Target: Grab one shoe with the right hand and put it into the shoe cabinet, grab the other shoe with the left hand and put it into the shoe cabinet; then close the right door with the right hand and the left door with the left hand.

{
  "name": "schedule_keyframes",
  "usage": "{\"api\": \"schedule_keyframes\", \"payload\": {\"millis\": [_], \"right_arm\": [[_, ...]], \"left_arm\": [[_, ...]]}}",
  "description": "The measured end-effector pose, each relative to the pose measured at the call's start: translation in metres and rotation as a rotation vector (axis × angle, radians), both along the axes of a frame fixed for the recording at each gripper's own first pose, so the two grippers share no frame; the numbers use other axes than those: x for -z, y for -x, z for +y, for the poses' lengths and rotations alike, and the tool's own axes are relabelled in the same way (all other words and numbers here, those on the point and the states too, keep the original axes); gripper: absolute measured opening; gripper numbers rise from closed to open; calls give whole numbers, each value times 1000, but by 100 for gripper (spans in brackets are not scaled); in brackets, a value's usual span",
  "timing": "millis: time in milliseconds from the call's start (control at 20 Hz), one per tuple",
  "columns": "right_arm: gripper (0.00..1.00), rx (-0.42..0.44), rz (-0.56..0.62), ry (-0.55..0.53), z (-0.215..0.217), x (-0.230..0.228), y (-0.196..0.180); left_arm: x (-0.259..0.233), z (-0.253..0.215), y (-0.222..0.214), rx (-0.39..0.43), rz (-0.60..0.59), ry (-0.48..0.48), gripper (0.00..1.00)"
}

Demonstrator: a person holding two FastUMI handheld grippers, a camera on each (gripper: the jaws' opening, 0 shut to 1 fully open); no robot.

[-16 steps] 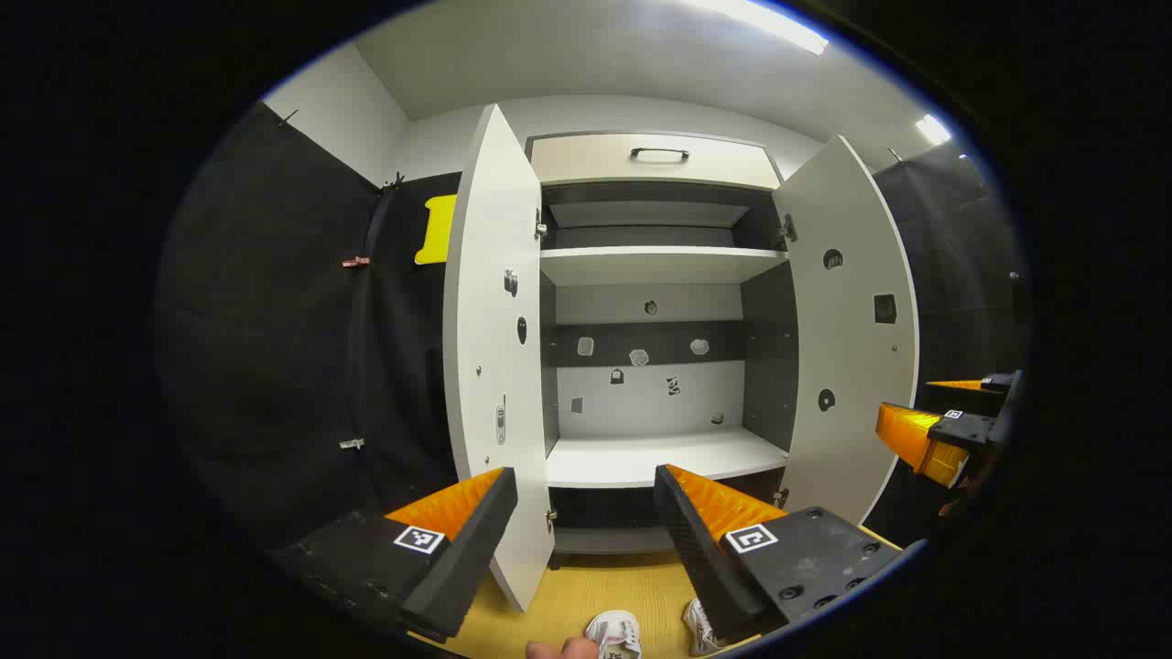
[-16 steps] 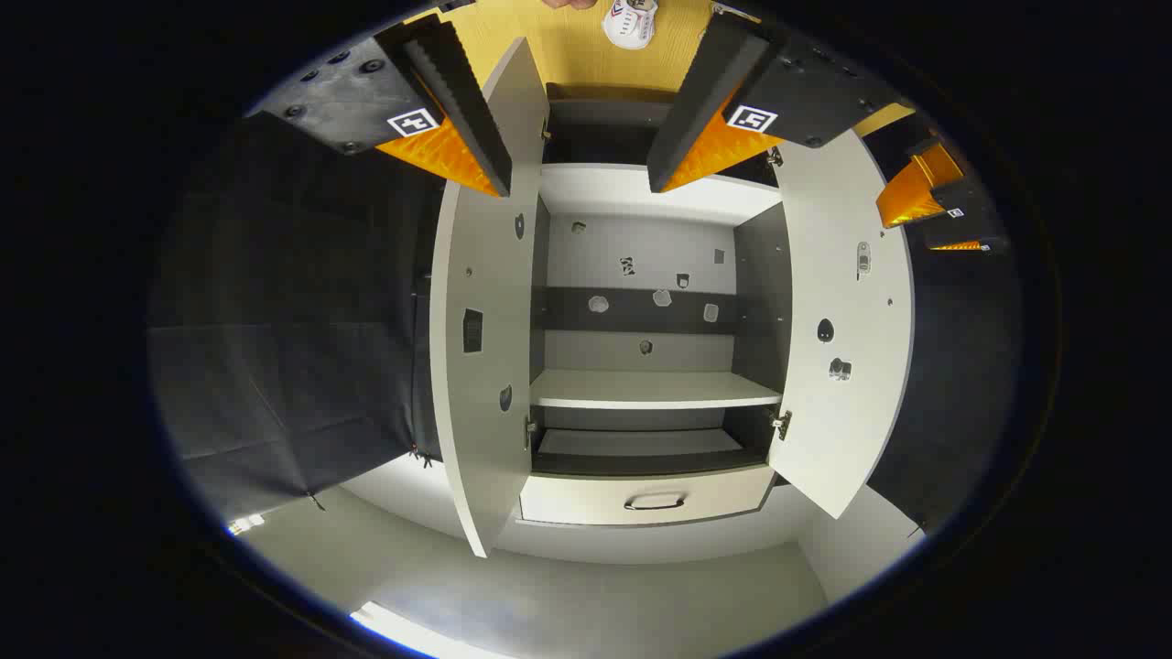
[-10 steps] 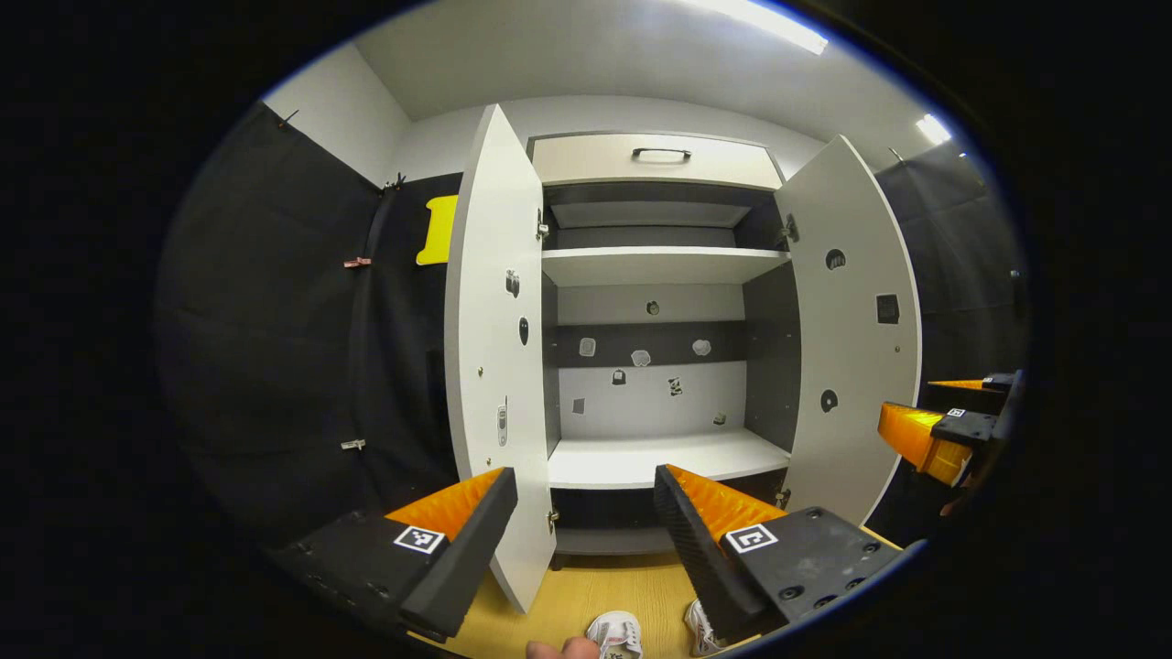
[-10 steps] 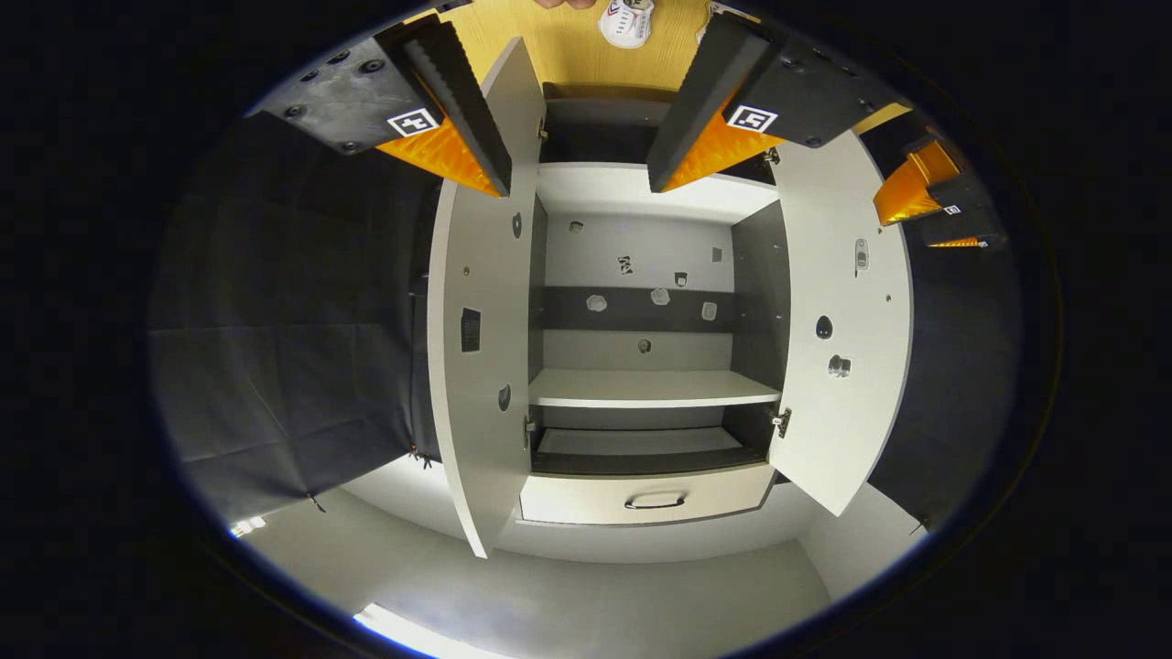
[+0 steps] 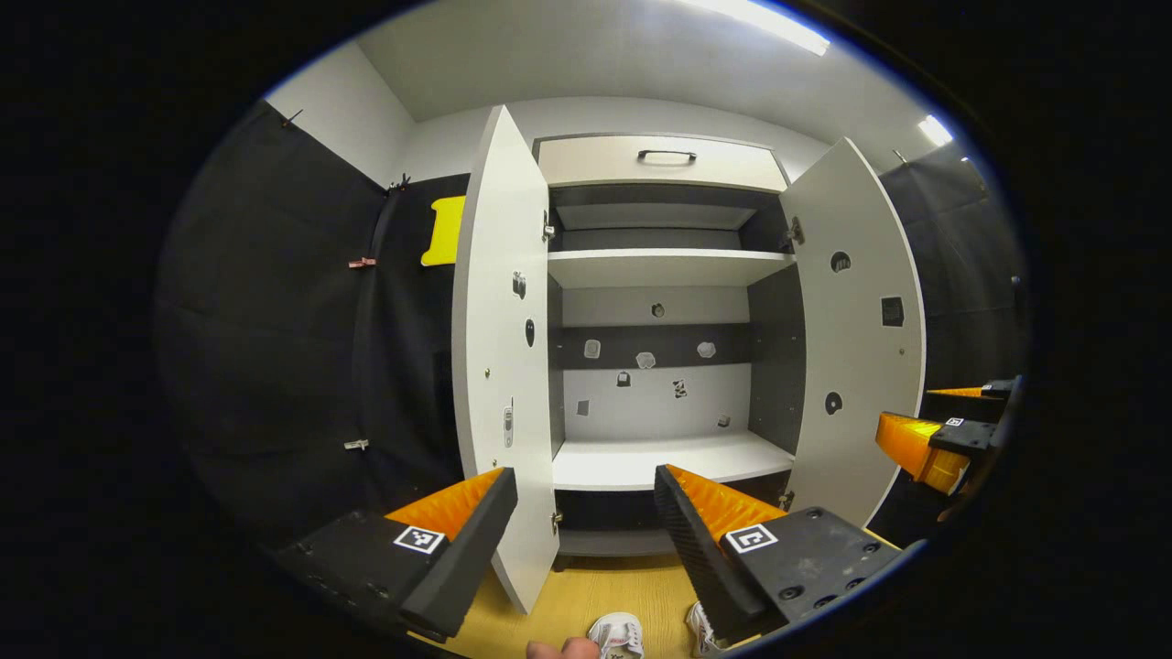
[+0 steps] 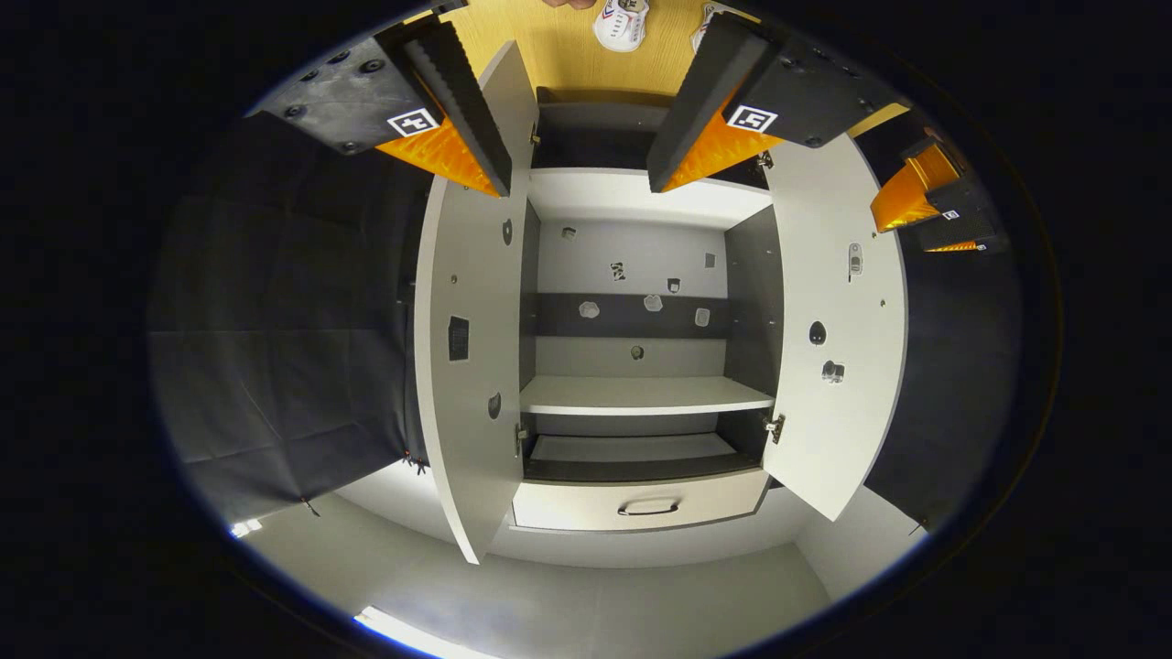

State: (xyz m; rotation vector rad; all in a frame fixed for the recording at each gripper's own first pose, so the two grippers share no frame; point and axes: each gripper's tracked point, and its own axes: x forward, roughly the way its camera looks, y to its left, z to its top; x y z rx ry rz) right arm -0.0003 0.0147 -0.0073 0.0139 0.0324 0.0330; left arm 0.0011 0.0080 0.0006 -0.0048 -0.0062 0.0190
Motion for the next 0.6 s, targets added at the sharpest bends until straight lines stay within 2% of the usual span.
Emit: {"api": "schedule_keyframes", "payload": {"millis": [250, 600], "right_arm": [[98, -61, 77, -21, 23, 26, 6], [98, -155, 291, -77, 55, 110, 26]], "left_arm": [[3, 10, 1, -17, 4, 1, 95], [24, 24, 5, -49, 35, -1, 95]]}}
